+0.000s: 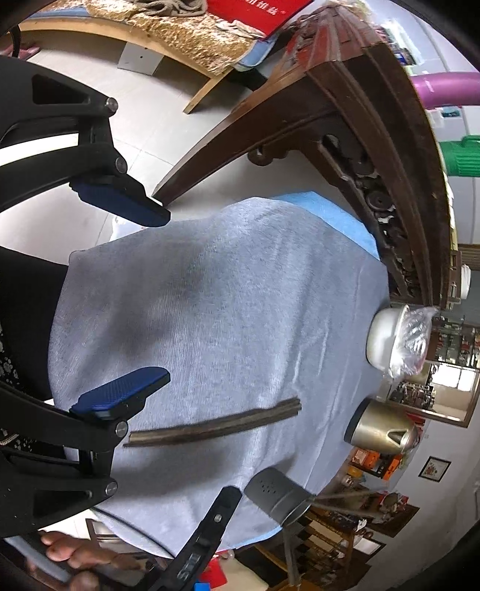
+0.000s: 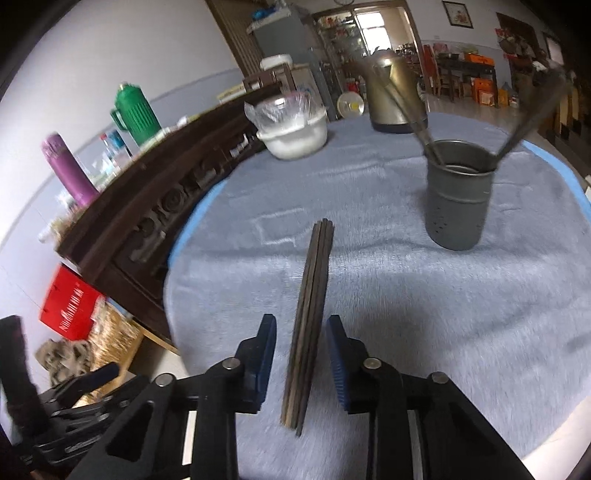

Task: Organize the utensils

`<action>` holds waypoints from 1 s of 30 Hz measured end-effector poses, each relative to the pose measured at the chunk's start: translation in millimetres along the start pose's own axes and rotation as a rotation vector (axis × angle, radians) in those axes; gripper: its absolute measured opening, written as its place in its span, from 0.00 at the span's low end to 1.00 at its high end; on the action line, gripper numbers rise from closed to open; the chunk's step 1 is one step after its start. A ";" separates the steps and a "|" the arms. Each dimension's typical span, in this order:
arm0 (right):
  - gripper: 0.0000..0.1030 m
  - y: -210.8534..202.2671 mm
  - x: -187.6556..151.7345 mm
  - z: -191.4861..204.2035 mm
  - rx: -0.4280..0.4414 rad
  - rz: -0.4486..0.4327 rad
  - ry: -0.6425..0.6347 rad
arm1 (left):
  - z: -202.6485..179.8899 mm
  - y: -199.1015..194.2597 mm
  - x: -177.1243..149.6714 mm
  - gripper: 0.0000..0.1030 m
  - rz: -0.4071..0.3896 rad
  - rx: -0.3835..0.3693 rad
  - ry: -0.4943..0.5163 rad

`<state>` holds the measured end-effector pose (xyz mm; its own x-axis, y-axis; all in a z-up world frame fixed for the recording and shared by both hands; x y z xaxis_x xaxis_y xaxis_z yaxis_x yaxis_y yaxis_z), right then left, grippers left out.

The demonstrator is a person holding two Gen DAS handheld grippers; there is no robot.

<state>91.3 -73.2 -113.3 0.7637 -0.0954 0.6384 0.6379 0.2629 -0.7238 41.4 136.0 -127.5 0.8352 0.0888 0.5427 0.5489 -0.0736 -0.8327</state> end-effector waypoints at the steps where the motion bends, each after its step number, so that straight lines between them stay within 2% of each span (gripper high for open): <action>1: 0.25 8.3 0.9 -1.2 -0.012 0.010 -0.003 | 2.6 3.5 0.4 0.76 0.006 0.000 -0.007; 3: 0.22 24.2 2.5 -5.7 -0.029 0.035 0.004 | 7.7 11.0 2.3 0.76 0.019 -0.001 -0.019; 7: 0.22 49.2 4.8 -15.2 -0.055 0.078 0.024 | 12.0 19.5 10.9 0.76 0.018 -0.010 -0.028; 14: 0.20 77.3 8.7 -22.5 -0.053 0.137 0.055 | 6.1 29.7 34.0 0.76 0.012 -0.006 0.015; 20: 0.20 92.6 8.3 -20.3 -0.067 0.176 0.030 | 6.0 41.9 48.7 0.76 0.036 0.004 0.018; 30: 0.19 96.9 11.3 -21.4 -0.029 0.193 0.033 | -13.2 55.1 60.8 0.76 0.054 -0.001 0.024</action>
<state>163.8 -69.4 -181.8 0.8746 -0.0774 0.4787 0.4817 0.2515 -0.8394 122.9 124.2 -139.0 0.8643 0.0607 0.4994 0.5029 -0.0788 -0.8608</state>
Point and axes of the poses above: each gripper's, at about its wrist camera, not at the fingertips, and y roughly the way its jaws point, z to its left, x to its top, the point moved 8 cm from there along y, roughly the way its jaws point, and after that the axes turned 1 degree about -y, right-handed, at the moved point
